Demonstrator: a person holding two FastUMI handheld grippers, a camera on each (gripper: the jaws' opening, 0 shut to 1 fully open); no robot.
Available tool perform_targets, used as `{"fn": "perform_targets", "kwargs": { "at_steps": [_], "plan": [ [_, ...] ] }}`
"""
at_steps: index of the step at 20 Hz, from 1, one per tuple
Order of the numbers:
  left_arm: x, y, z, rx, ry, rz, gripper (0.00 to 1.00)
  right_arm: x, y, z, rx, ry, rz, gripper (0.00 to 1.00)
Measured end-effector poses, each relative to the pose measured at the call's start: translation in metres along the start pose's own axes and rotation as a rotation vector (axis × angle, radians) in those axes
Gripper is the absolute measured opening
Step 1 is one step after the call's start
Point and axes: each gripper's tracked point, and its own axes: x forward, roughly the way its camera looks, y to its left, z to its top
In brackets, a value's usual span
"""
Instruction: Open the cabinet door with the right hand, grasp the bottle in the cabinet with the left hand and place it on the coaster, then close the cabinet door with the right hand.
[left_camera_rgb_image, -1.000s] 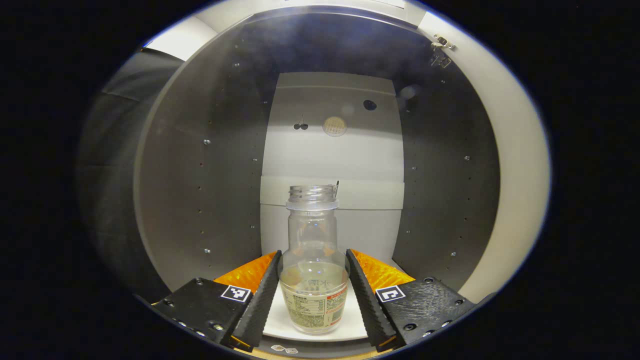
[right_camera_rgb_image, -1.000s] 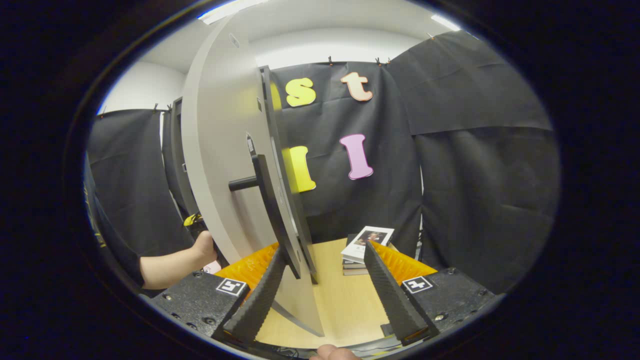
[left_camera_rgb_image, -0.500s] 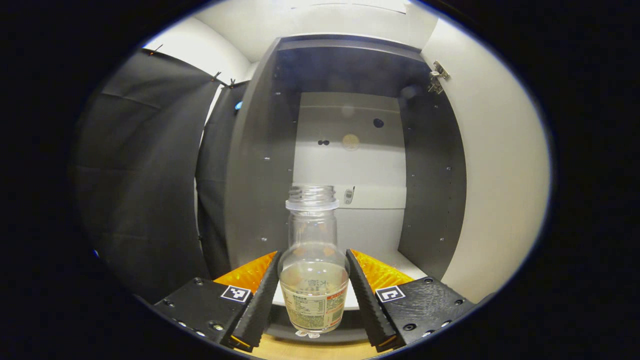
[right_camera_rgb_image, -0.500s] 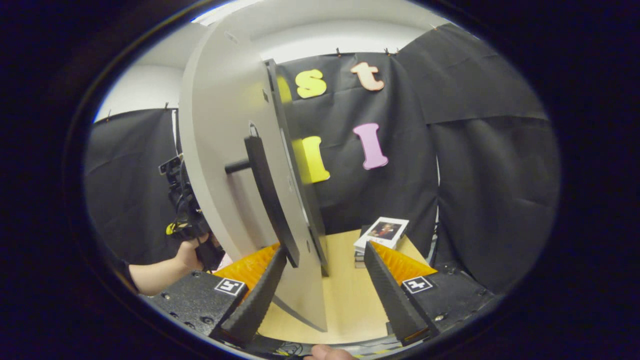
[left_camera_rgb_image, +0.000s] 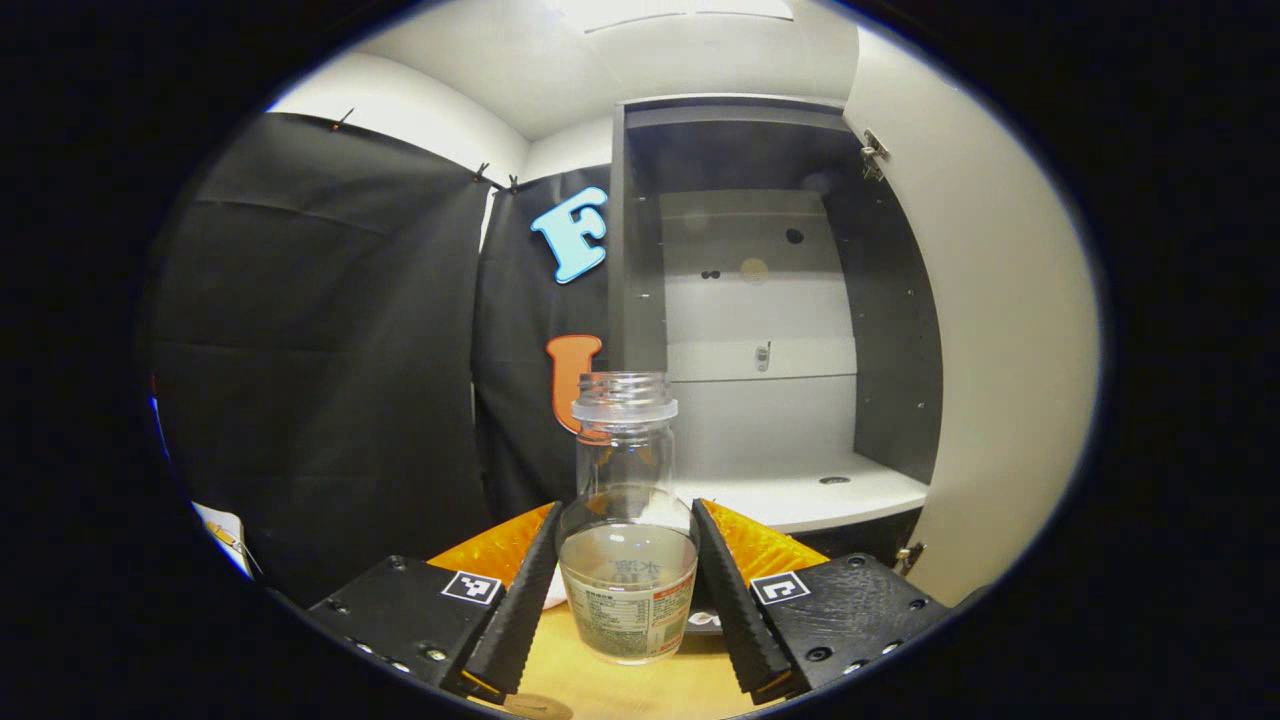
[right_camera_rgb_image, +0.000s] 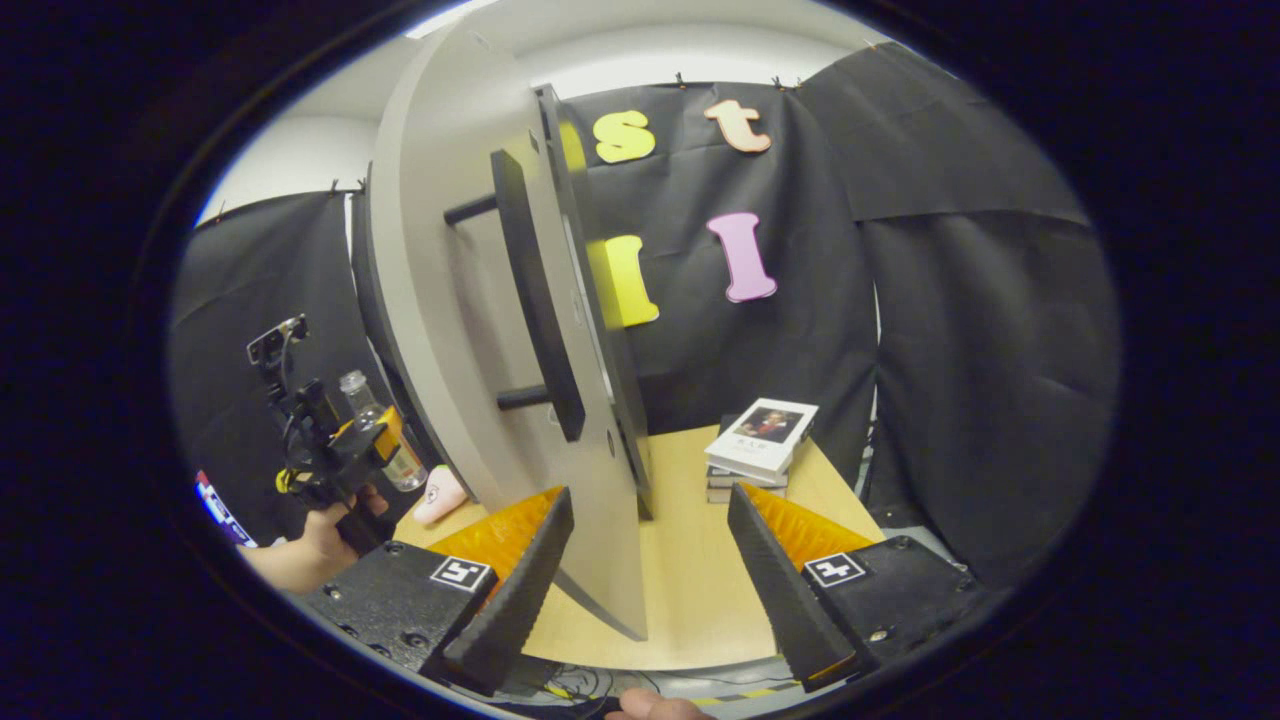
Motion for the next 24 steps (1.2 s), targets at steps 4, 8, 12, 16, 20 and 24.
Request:
{"fn": "perform_targets", "kwargs": {
  "at_steps": [4, 8, 12, 16, 20, 24],
  "plan": [
    [-0.01, 0.03, -0.03, 0.024, 0.011, 0.098, 0.75, 0.009, -0.026, -0.04, -0.049, 0.042, -0.14, 0.99],
    [-0.021, 0.042, -0.077, 0.011, 0.083, 0.143, 0.76, 0.02, -0.042, -0.098, -0.103, 0.153, -0.2, 0.99],
    [-0.037, 0.065, -0.123, 0.06, 0.161, 0.217, 0.76, 0.02, -0.065, -0.139, -0.103, 0.236, -0.273, 1.0],
    [-0.042, 0.071, -0.15, 0.031, 0.167, 0.267, 0.76, 0.027, -0.07, -0.174, -0.111, 0.312, -0.286, 1.0],
    [-0.044, 0.07, -0.164, 0.004, 0.172, 0.285, 0.76, 0.03, -0.063, -0.188, -0.199, 0.36, -0.269, 1.0],
    [-0.044, 0.069, -0.169, 0.009, 0.145, 0.276, 0.76, 0.037, -0.057, -0.193, -0.183, 0.369, -0.249, 1.0]
  ]
}}
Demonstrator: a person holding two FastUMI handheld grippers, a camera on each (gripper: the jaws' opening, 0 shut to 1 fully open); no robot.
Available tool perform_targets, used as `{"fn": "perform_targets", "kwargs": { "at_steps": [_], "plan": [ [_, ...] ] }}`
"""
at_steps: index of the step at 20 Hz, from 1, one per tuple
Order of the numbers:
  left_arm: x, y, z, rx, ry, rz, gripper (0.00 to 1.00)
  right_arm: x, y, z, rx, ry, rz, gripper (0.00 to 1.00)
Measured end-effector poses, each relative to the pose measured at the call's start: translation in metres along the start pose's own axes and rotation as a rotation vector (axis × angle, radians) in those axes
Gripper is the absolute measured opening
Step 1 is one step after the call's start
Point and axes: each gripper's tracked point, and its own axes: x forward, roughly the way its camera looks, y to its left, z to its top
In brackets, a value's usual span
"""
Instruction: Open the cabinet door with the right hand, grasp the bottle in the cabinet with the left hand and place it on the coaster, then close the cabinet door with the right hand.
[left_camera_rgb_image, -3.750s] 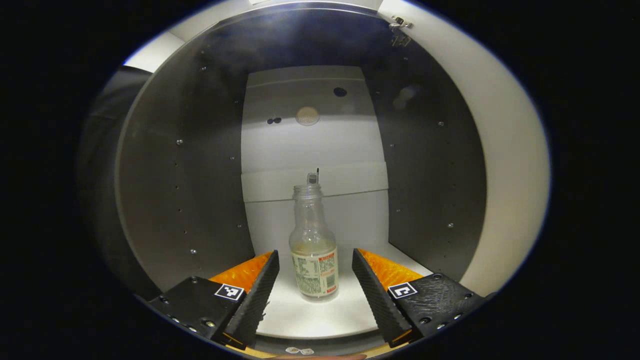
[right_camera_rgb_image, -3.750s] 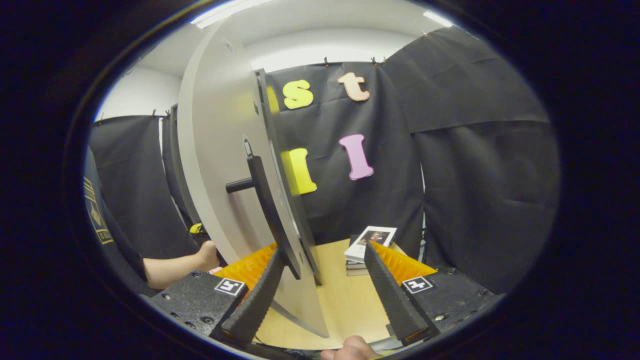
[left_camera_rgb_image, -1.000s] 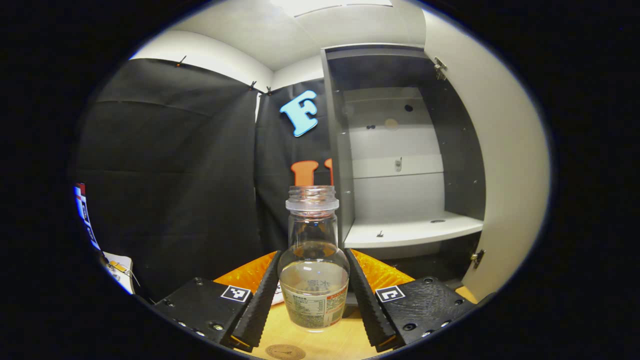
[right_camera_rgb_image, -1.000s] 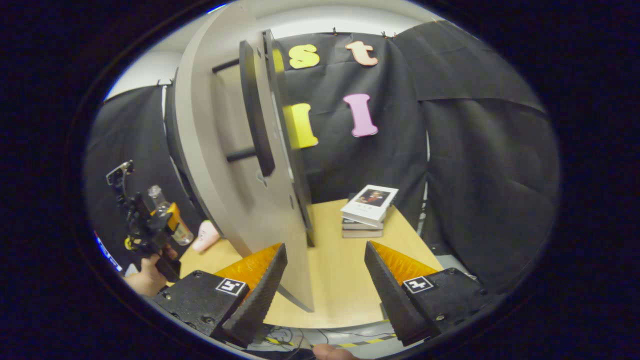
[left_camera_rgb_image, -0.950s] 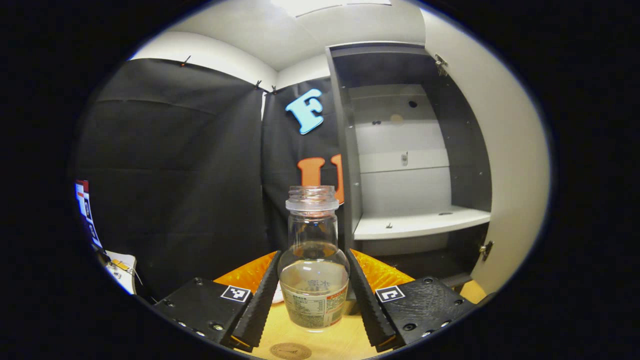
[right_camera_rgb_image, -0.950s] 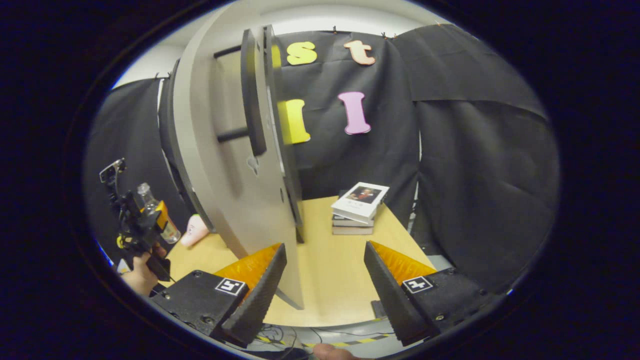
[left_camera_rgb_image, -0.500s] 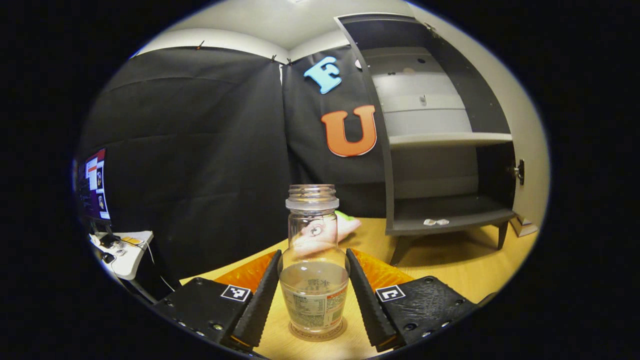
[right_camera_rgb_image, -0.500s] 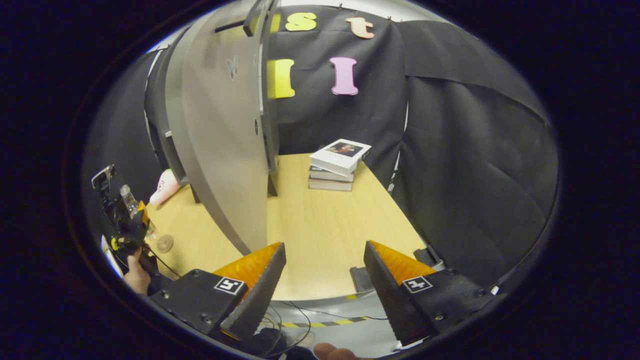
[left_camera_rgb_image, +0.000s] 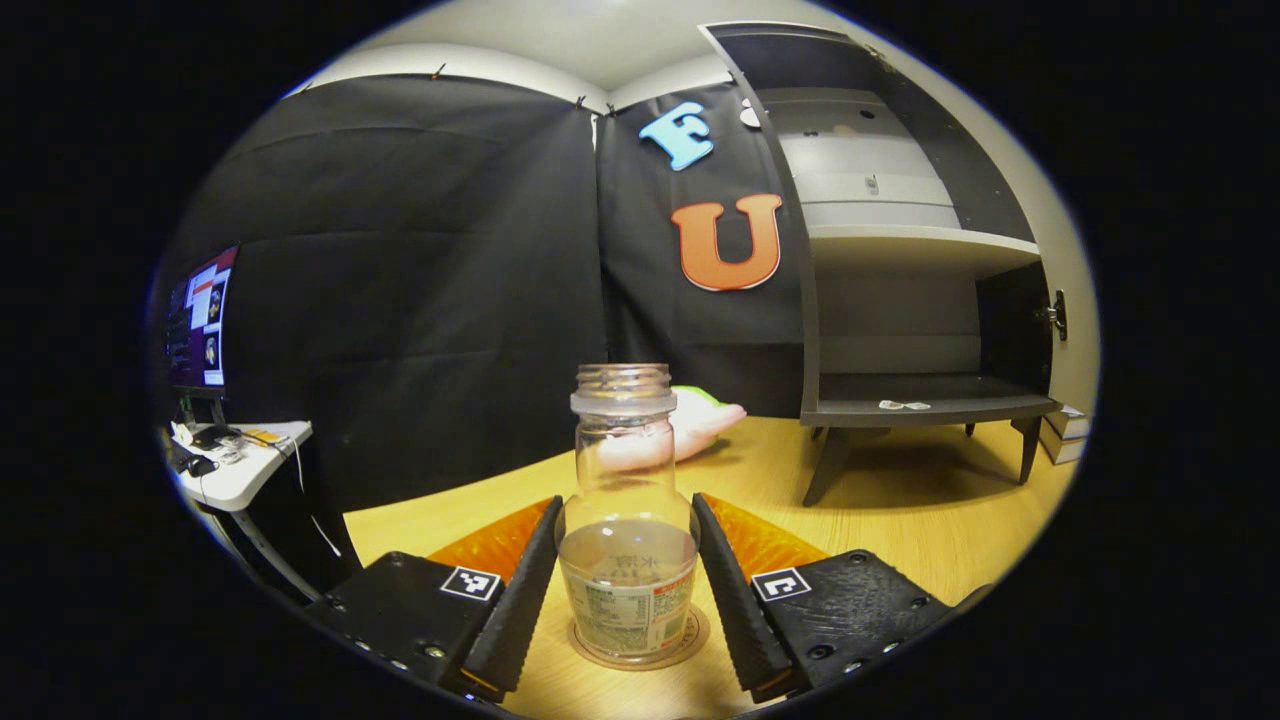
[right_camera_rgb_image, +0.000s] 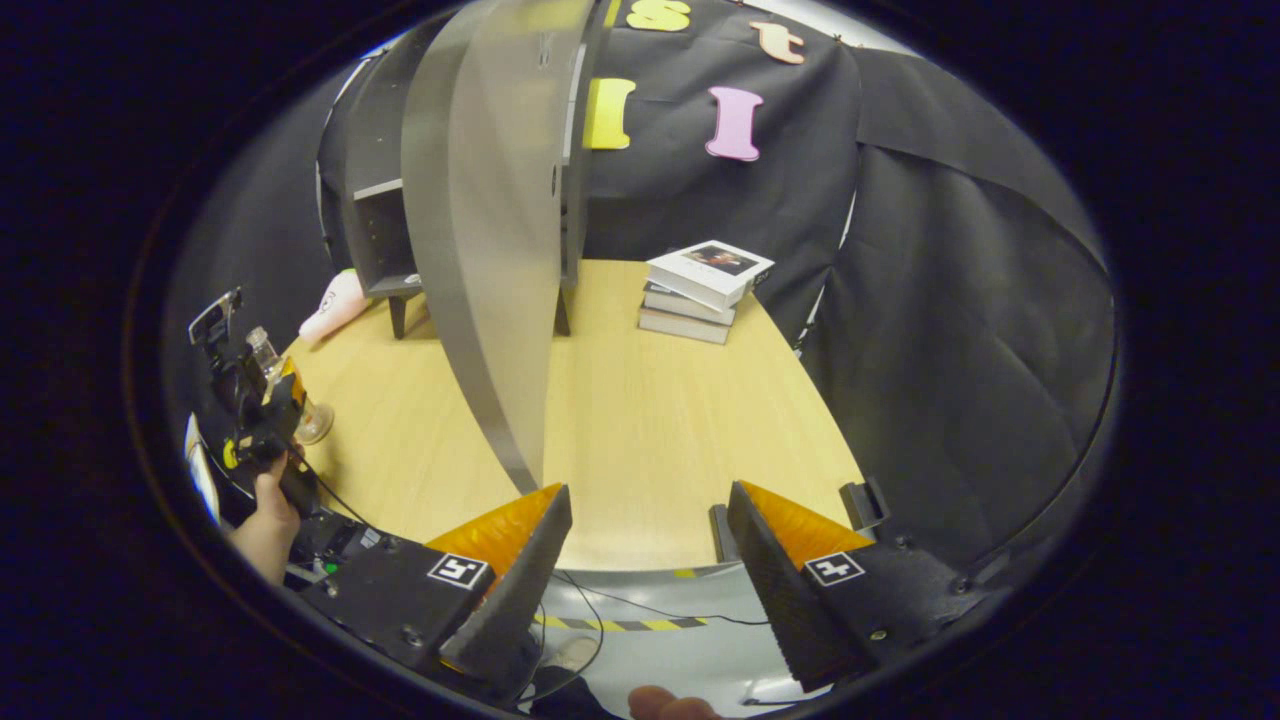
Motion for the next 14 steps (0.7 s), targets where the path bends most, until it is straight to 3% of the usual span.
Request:
{"fn": "perform_targets", "kwargs": {
  "at_steps": [1, 2, 4, 7, 11, 14],
  "plan": [
    [0.001, 0.0, -0.004, 0.008, 0.007, -0.001, 0.66, 0.001, 0.001, 0.0, 0.015, 0.008, 0.006, 1.0],
    [0.001, -0.001, -0.008, 0.014, 0.034, -0.009, 0.77, 0.004, 0.0, 0.001, 0.022, 0.015, 0.008, 1.0],
    [0.006, -0.001, -0.013, 0.016, 0.068, -0.013, 0.8, 0.007, -0.001, 0.001, 0.03, 0.031, 0.011, 1.0],
    [0.002, -0.005, -0.024, 0.002, 0.081, -0.017, 0.92, 0.009, -0.001, 0.002, 0.028, 0.041, 0.014, 1.0],
    [0.003, -0.001, -0.029, 0.007, 0.085, -0.005, 0.98, 0.015, 0.007, 0.001, 0.012, 0.052, 0.036, 1.0],
    [0.002, 0.003, -0.024, 0.031, 0.054, 0.021, 0.96, 0.019, 0.01, -0.004, -0.002, 0.062, 0.045, 1.0]
  ]
}}
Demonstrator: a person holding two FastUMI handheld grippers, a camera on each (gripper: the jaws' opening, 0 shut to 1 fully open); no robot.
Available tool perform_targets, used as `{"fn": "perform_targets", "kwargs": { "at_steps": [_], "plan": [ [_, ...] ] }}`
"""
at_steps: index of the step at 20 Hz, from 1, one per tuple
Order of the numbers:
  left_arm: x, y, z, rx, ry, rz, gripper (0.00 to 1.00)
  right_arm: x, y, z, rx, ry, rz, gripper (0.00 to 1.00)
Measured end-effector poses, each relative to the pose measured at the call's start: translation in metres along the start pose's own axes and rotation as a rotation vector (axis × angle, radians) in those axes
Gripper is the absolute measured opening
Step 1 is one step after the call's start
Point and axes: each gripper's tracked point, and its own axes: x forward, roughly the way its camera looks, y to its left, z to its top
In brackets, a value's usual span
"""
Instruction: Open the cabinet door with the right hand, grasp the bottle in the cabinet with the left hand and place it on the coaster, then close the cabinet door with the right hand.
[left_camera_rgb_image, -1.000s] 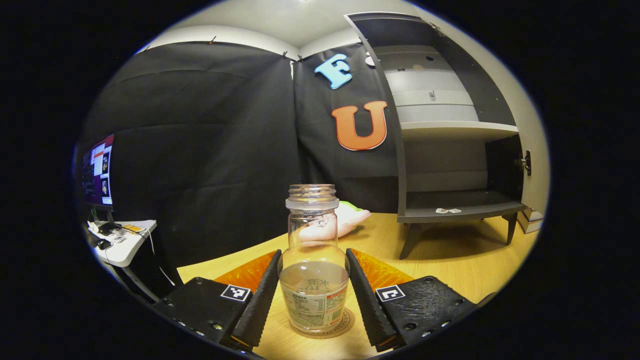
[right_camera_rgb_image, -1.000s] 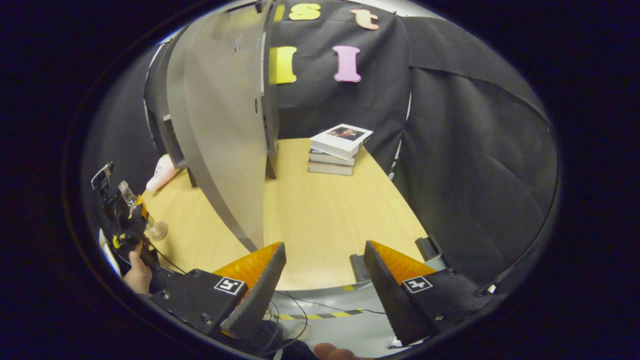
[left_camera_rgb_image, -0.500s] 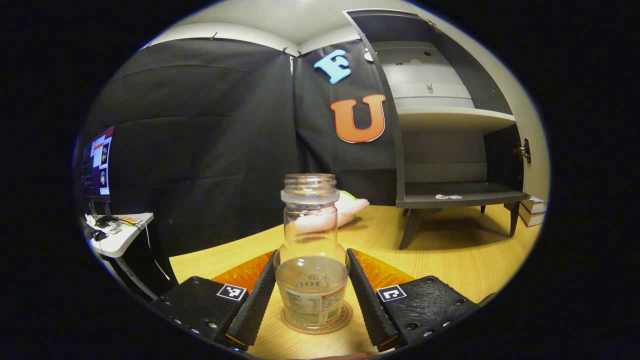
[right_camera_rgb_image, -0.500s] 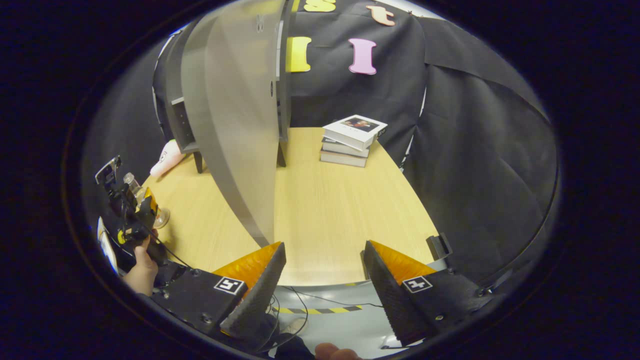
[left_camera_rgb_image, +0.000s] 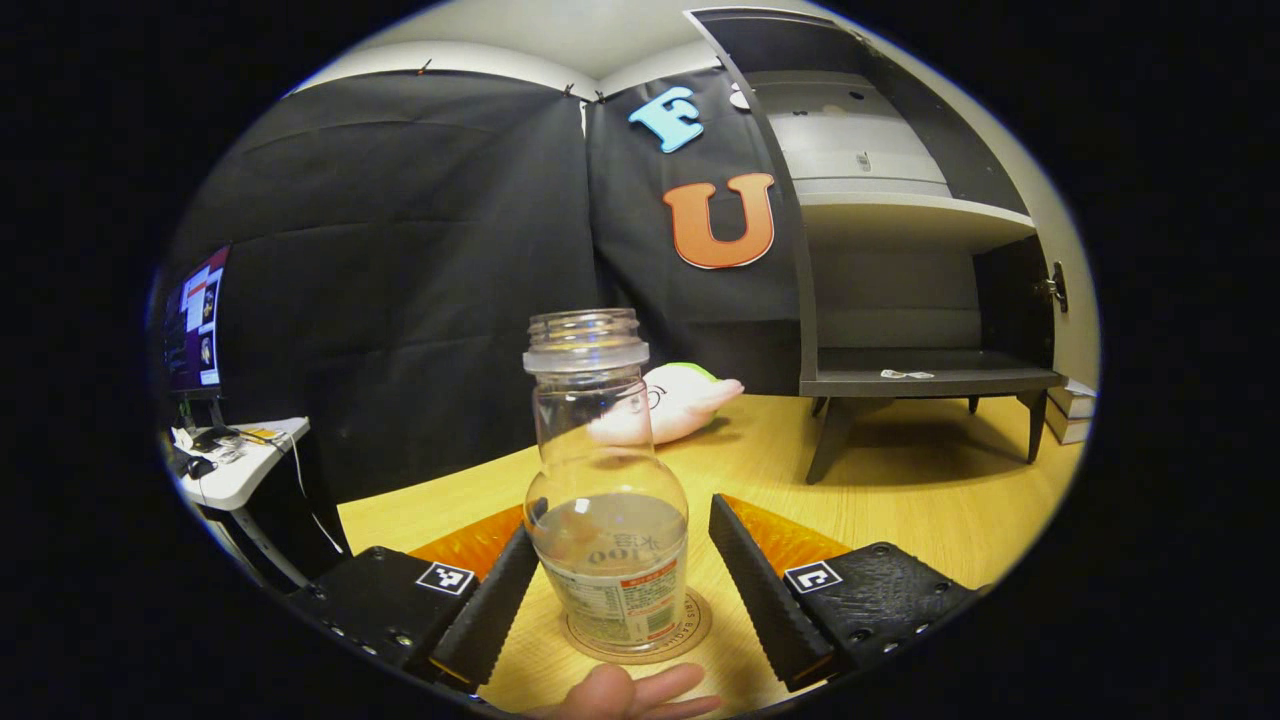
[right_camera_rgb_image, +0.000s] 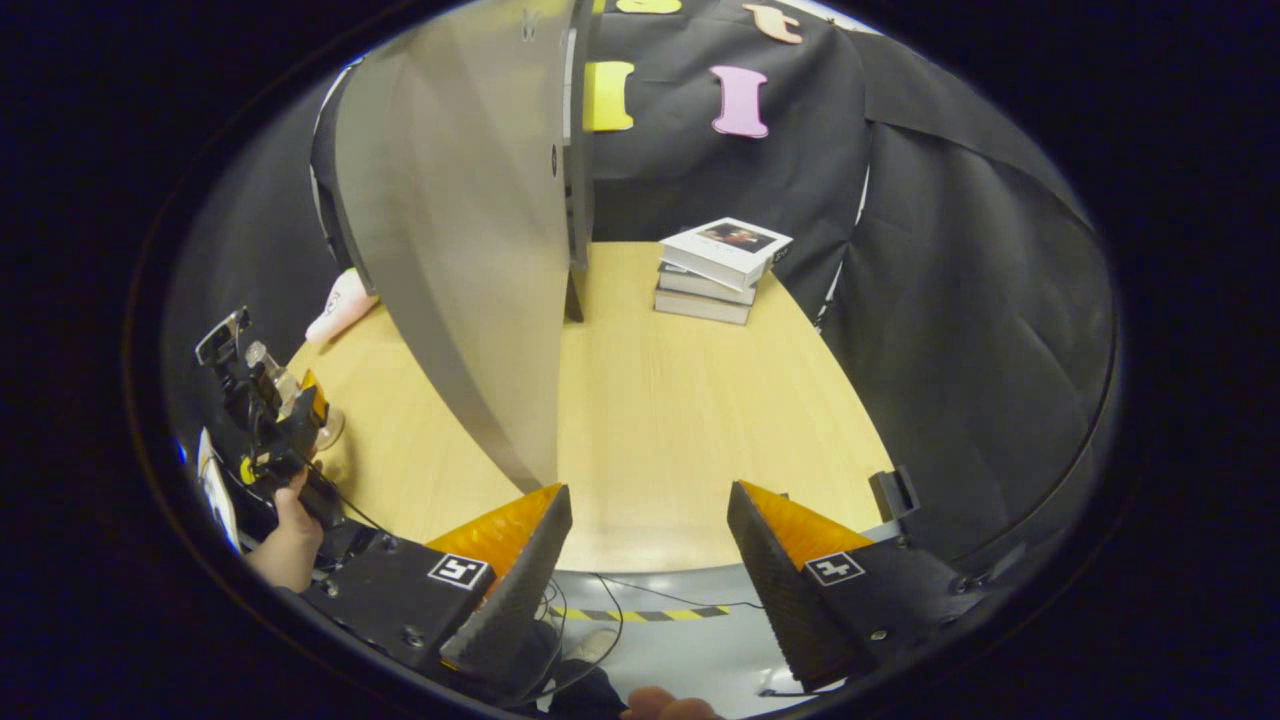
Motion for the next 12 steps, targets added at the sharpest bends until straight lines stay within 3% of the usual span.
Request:
{"fn": "perform_targets", "kwargs": {
  "at_steps": [7, 12],
  "plan": [
    [-0.005, 0.009, 0.022, 0.017, -0.05, 0.009, 0.96, 0.006, -0.001, -0.011, 0.047, 0.017, 0.016, 1.0],
    [-0.012, 0.018, 0.075, 0.098, -0.088, -0.011, 0.96, 0.005, 0.008, -0.004, 0.127, -0.02, 0.054, 1.0]
  ]
}}
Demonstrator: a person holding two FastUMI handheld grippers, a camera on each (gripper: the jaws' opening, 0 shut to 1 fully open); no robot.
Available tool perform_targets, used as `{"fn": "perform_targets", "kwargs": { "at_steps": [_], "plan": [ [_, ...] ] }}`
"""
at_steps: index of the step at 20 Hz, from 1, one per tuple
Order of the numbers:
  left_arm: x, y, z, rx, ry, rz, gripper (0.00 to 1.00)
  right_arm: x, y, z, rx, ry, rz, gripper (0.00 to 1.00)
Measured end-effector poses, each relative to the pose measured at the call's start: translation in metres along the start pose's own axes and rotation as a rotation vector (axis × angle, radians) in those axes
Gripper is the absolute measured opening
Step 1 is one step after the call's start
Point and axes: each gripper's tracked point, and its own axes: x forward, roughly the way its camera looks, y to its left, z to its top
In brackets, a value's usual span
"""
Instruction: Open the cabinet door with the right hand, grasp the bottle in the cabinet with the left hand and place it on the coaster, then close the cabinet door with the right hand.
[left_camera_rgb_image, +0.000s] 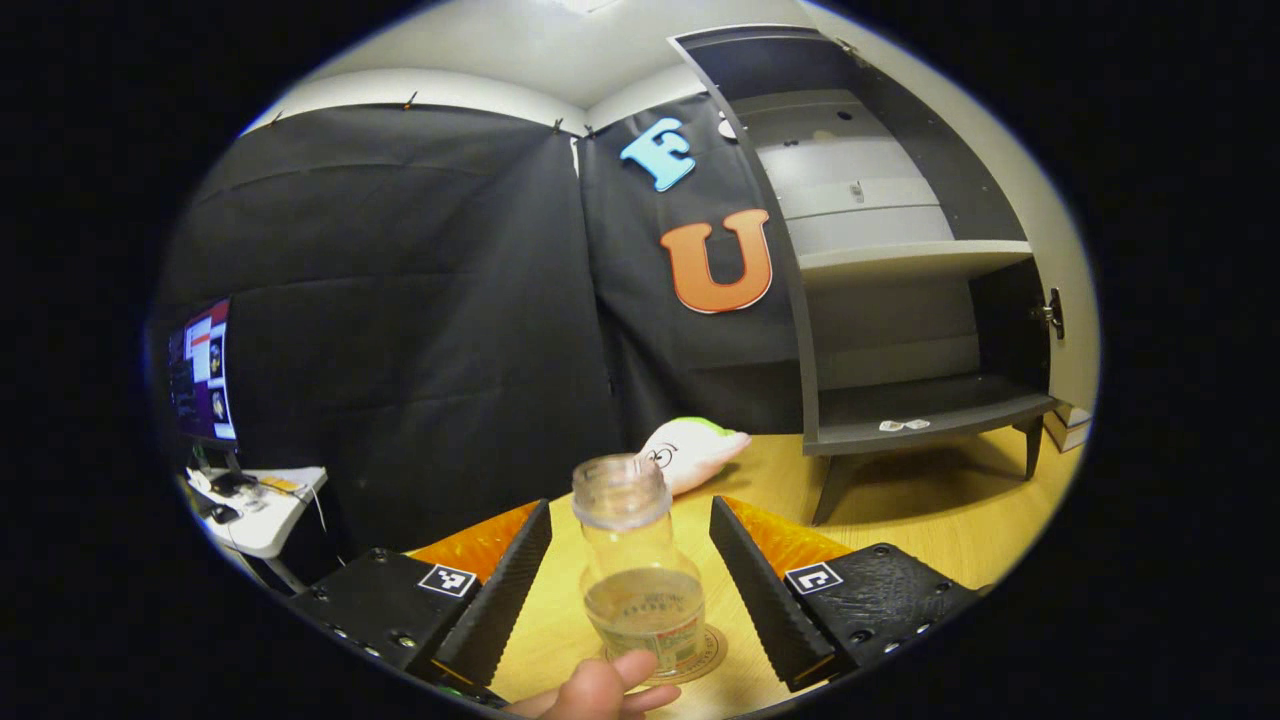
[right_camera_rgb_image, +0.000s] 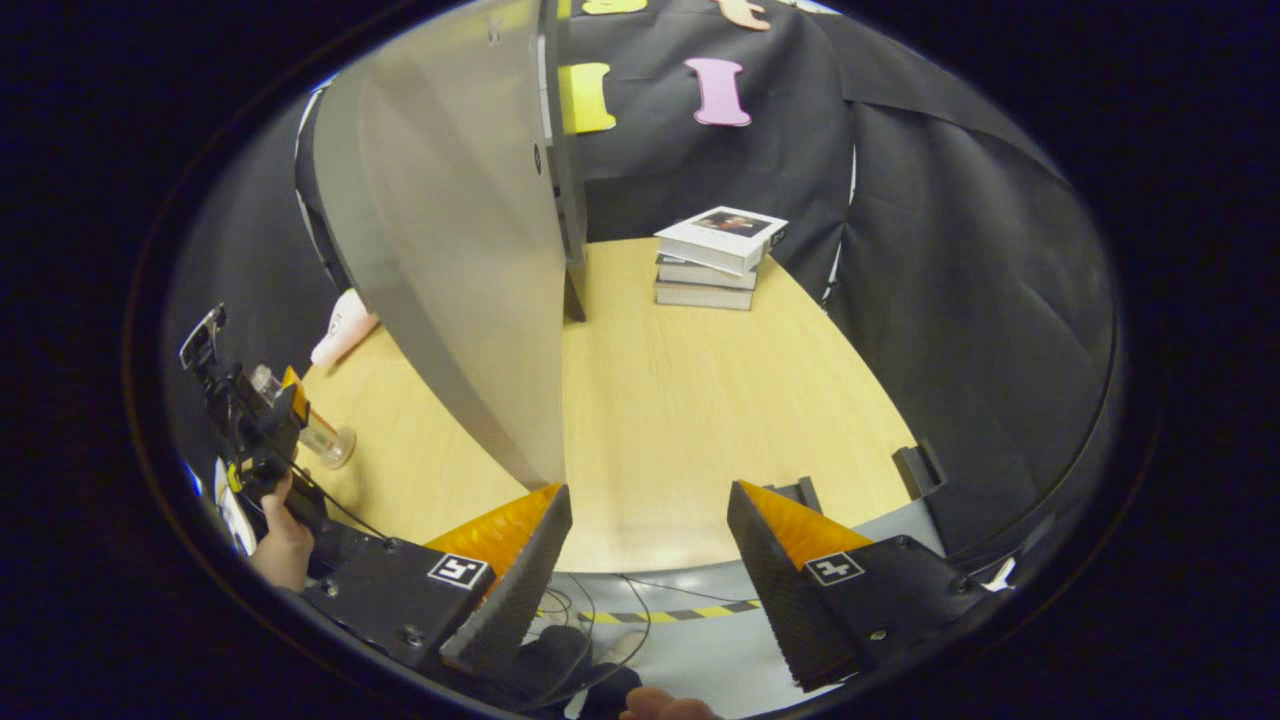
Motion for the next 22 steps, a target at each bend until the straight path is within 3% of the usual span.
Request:
{"fn": "perform_targets", "kwargs": {
  "at_steps": [3, 8, 14, 15, 18, 20, 22],
  "plan": [
    [-0.011, 0.014, 0.048, 0.04, -0.05, -0.014, 0.96, -0.006, -0.003, 0.011, 0.041, -0.037, 0.009, 1.0],
    [-0.03, 0.017, 0.135, 0.045, -0.09, -0.086, 0.96, -0.034, -0.037, 0.058, 0.101, -0.176, -0.038, 1.0],
    [-0.066, 0.004, 0.234, -0.012, -0.18, -0.21, 0.96, -0.101, -0.069, 0.158, 0.248, -0.439, -0.013, 1.0],
    [-0.071, 0.0, 0.238, -0.012, -0.178, -0.221, 1.0, -0.116, -0.064, 0.178, 0.292, -0.491, 0.022, 1.0],
    [-0.085, -0.026, 0.246, -0.101, -0.104, -0.329, 0.96, -0.16, -0.024, 0.209, 0.356, -0.541, 0.205, 0.99],
    [-0.106, -0.046, 0.244, -0.167, -0.066, -0.397, 0.96, -0.181, -0.003, 0.223, 0.329, -0.572, 0.301, 0.99],
    [-0.121, -0.056, 0.24, -0.151, -0.036, -0.425, 0.96, -0.191, 0.014, 0.228, 0.262, -0.591, 0.345, 0.99]
  ]
}}
